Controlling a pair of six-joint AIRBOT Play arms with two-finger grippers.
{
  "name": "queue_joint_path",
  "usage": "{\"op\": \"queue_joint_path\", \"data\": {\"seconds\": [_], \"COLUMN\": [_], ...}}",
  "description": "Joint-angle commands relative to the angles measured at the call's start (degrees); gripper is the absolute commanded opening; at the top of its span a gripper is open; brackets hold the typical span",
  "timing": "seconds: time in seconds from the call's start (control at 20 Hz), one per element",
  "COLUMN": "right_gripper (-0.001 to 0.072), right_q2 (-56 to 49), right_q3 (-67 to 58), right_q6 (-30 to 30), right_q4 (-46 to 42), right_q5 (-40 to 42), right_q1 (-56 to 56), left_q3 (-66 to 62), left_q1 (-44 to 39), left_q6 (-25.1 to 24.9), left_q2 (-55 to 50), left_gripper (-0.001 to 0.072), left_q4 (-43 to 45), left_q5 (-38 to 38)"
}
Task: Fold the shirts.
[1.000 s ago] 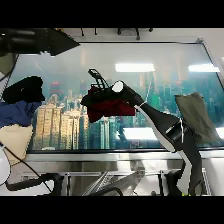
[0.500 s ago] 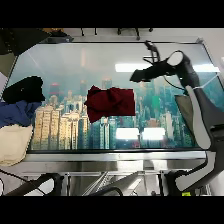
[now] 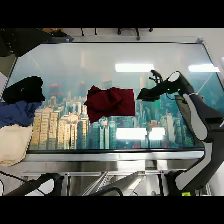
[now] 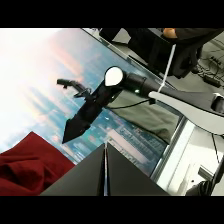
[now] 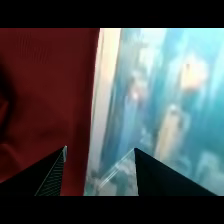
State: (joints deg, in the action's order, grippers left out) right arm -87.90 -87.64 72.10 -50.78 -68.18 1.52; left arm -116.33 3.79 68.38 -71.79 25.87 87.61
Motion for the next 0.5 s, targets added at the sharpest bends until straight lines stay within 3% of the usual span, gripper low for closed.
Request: {"op": "queue_joint_path", "data": {"seconds": [0.0,0.2,0.25,0.3,0.45], "right_gripper": [0.0479,0.0463,0.0218,0.0077,0.0019], "right_q2": [-4.8,-7.8,-7.7,-7.3,-3.4], "right_q3": [0.9,0.9,0.8,0.3,-5.3], "right_q6": [-3.3,-8.5,-10.9,-13.3,-15.8], "right_q4": [6.7,17.1,20.0,23.4,28.3], "right_q5": [2.5,3.7,3.4,2.3,-0.4], "right_q1": [2.4,3.3,3.3,3.2,2.4], "left_q3": [0.0,0.0,0.0,0.0,0.0], "left_q1": [-0.5,-0.4,-0.4,-0.4,-0.4], "left_q6": [0.0,0.0,0.0,0.0,0.0], "left_q2": [0.0,0.0,0.0,0.0,0.0], "left_gripper": [0.0020,0.0020,0.0020,0.0019,0.0019], "left_q4": [0.0,0.1,0.1,0.1,0.1], "left_q5": [-0.1,-0.1,-0.1,-0.1,-0.1]}}
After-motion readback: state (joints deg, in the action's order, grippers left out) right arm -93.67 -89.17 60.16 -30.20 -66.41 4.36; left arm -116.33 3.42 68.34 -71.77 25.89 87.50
